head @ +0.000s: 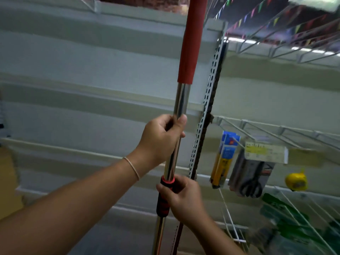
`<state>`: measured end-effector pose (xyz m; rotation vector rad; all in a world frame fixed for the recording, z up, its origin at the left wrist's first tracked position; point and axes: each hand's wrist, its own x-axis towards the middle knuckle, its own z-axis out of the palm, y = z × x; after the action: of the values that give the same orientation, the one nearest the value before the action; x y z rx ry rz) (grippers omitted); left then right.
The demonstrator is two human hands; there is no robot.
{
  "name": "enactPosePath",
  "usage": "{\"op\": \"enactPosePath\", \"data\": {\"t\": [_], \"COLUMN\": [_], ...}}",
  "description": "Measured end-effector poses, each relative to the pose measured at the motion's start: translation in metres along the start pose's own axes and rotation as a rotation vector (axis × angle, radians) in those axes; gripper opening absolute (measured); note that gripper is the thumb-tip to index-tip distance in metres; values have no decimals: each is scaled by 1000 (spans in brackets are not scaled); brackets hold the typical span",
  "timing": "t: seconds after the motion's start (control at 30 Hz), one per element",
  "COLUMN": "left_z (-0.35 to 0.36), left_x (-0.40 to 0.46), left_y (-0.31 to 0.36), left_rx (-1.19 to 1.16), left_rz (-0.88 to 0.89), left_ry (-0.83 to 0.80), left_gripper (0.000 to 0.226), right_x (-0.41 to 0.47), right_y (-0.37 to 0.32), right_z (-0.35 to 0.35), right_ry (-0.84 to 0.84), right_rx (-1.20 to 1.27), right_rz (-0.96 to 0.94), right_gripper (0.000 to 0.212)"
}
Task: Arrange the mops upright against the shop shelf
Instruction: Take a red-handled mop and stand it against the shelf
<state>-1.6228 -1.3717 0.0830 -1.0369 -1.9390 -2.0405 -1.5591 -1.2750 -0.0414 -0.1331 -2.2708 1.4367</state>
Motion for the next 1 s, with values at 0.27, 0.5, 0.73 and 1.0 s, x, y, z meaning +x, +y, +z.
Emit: {"op": "enactPosePath", "data": {"t": [0.27, 0.5, 0.73, 1.0], "left_z": [7, 17, 19, 21], "left_x": [2, 11, 16, 13], "left_y": [13, 20, 19, 21], "left_rx": [-77, -88, -92, -72], "left_rz": [-11, 4, -12, 3], "left_ry": [-105, -109, -131, -151], "left_gripper": [35, 23, 18, 14], "right_x": [-3, -6, -8, -1], "right_y": [-12, -16, -17, -32], "right_z": [-13, -25, -31, -35], "right_ry": [51, 63, 47, 96], "right_rx": [27, -49, -41, -13], "right_rz": [51, -16, -19, -16], "right_gripper": [11, 11, 9, 29]}}
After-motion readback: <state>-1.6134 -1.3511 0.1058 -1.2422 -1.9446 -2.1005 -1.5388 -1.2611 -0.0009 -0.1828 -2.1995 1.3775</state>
